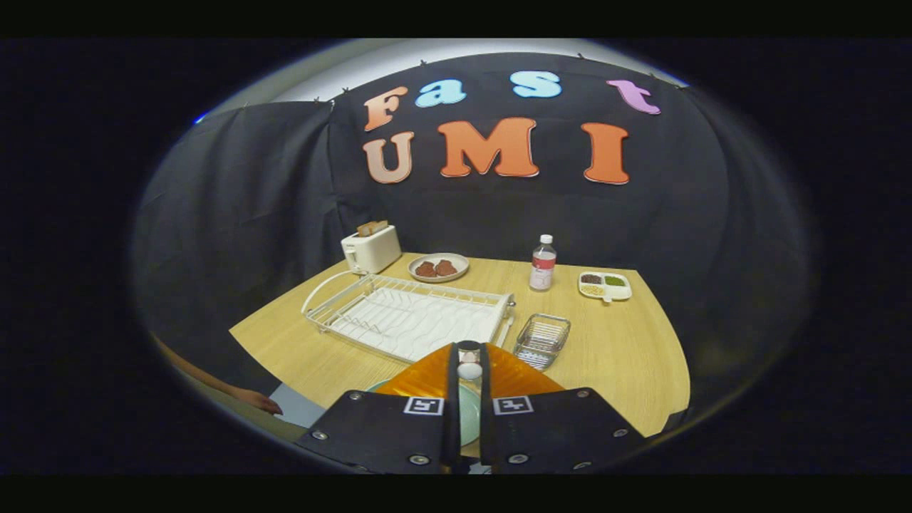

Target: Take the plate from the dish rack, then take the spoon from the basket and place it into the plate.

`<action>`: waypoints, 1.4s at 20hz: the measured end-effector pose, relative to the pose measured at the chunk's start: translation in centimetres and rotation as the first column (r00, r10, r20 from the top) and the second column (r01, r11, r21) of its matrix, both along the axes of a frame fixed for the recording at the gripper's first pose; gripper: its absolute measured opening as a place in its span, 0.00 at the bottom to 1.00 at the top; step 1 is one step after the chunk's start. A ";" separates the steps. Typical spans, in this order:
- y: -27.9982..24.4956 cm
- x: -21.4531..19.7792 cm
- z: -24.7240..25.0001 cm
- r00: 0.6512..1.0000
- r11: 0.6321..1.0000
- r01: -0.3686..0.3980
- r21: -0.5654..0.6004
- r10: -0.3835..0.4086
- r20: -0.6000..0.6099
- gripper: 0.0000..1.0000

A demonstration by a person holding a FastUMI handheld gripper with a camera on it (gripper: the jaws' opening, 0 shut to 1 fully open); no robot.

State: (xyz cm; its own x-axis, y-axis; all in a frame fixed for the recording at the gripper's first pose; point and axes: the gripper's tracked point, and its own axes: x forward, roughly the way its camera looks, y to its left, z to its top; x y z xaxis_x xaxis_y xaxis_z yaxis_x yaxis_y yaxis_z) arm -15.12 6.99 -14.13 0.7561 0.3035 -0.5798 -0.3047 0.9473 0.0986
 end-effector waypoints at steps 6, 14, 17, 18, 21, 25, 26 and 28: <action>2.3 -2.4 -2.2 0.996 0.998 -0.059 0.009 0.059 -0.065 0.11; 4.1 -4.5 -7.6 0.977 0.996 -0.092 0.020 0.094 -0.194 0.11; 4.8 -4.6 -8.7 0.971 0.994 -0.104 0.027 0.107 -0.215 0.11; 5.0 -4.6 -9.0 0.970 0.993 -0.111 0.027 0.114 -0.217 0.11; 5.5 -4.3 -9.8 0.969 0.994 -0.096 0.045 0.104 -0.226 0.11; 6.2 -3.5 -10.1 0.969 0.994 -0.086 0.063 0.098 -0.226 0.11; 6.3 -3.3 -10.2 0.970 0.994 -0.087 0.060 0.098 -0.224 0.11; 6.4 -3.0 -10.4 0.969 0.995 -0.088 0.054 0.097 -0.228 0.11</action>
